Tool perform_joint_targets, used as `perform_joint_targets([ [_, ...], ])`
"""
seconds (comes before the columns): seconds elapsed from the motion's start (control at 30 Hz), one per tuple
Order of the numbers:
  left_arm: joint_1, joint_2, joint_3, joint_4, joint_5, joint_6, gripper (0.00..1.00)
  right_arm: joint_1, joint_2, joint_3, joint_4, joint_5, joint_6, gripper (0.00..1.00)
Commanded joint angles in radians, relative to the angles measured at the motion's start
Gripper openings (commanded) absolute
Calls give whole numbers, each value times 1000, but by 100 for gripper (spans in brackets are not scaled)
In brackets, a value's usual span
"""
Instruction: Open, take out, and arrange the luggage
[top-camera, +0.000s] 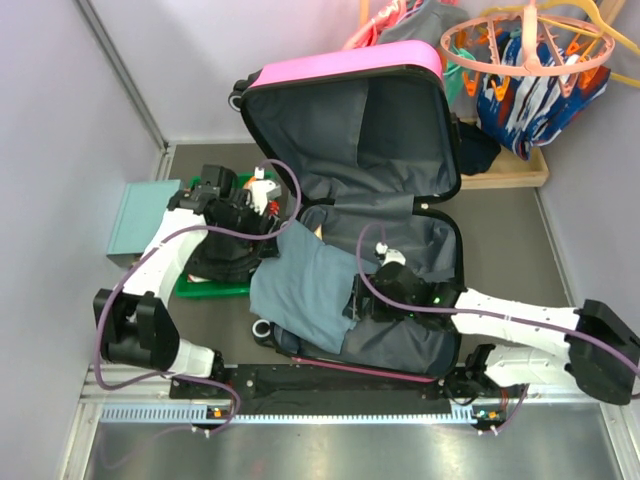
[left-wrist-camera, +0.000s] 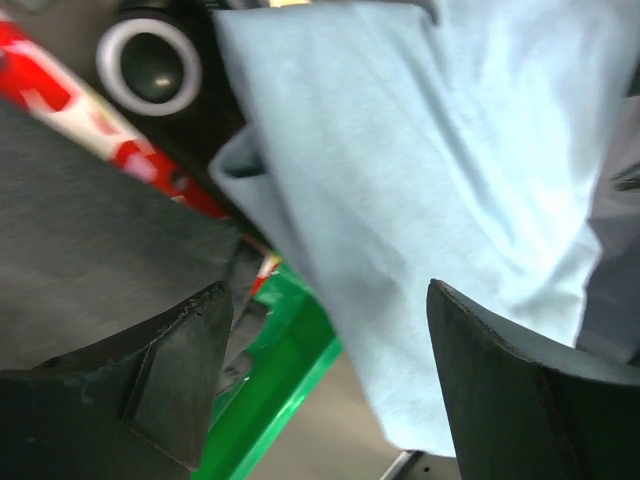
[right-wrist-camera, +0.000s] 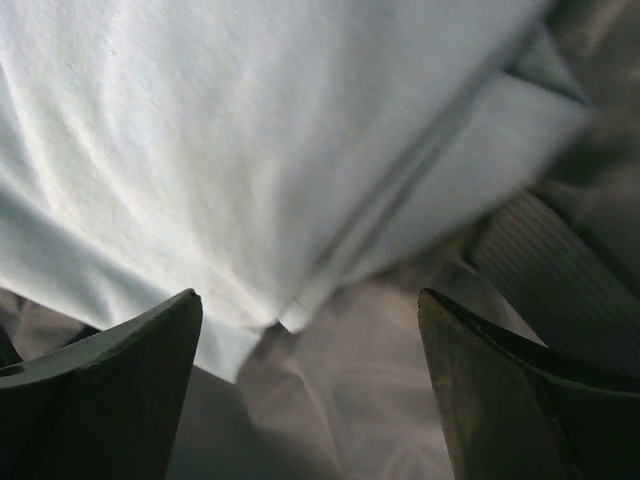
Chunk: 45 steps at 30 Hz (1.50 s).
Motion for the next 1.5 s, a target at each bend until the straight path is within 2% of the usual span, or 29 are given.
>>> perform_joint_targets([
  [0.0, -10, 33, -18, 2, 113, -9, 82, 4, 53, 5, 199, -24, 28, 88],
  [0.1, -10, 76, -29, -9, 159, -8, 78, 4, 107, 22, 244, -10, 5, 86],
  [0.2, -14, 110, -40, -22, 180, -20, 63, 3, 140, 51, 245, 2, -28, 74],
  [0.23, -14, 116, -40, -32, 206, -9, 60, 3, 142, 55, 247, 4, -41, 65],
  [0.27, -14, 125, -38, -44, 219, -5, 49, 3, 139, 55, 250, 5, -44, 58],
  [0.3, -14, 127, -37, -58, 234, 2, 42, 3, 137, 54, 250, 8, -47, 51],
  [0.33, -14, 130, -32, -82, 242, 12, 34, 3, 133, 46, 250, 8, -47, 39],
  [0.37, -13, 131, -18, -93, 246, 14, 20, 3, 122, 46, 252, 11, -48, 35],
  [0.4, -14, 130, -11, -105, 243, 14, 0, 3, 116, 45, 252, 8, -51, 29],
  [0.43, -14, 127, 17, -142, 236, 23, 0, 3, 105, 45, 238, 7, -54, 17],
  [0.53, -13, 105, 61, -197, 219, 45, 0, 7, 61, 52, 183, 10, -77, 0],
  [0.7, -13, 24, 106, -224, 141, 51, 0, 20, -7, 126, 31, 16, -159, 0],
  [1.0, -13, -156, 180, -196, 55, -1, 0, 20, -47, 333, -242, -104, -343, 0],
  [1.1, -11, -198, 210, -175, -55, -38, 0, 20, -87, 390, -278, -105, -384, 0],
  [1.13, -11, -217, 230, -158, -148, -50, 0, 20, -97, 407, -278, -105, -395, 0],
  [1.2, -10, -223, 265, -158, -223, -46, 0, 20, -90, 463, -273, -113, -442, 0],
  [1.33, 24, -220, 325, -116, -339, -6, 0, 17, 30, 635, -258, -117, -553, 0],
  [1.4, 43, -214, 324, -80, -427, 26, 0, 8, 154, 770, -247, -165, -605, 0],
  [1.47, 113, -202, 324, -26, -438, 40, 0, -17, 291, 900, -216, -217, -620, 0],
])
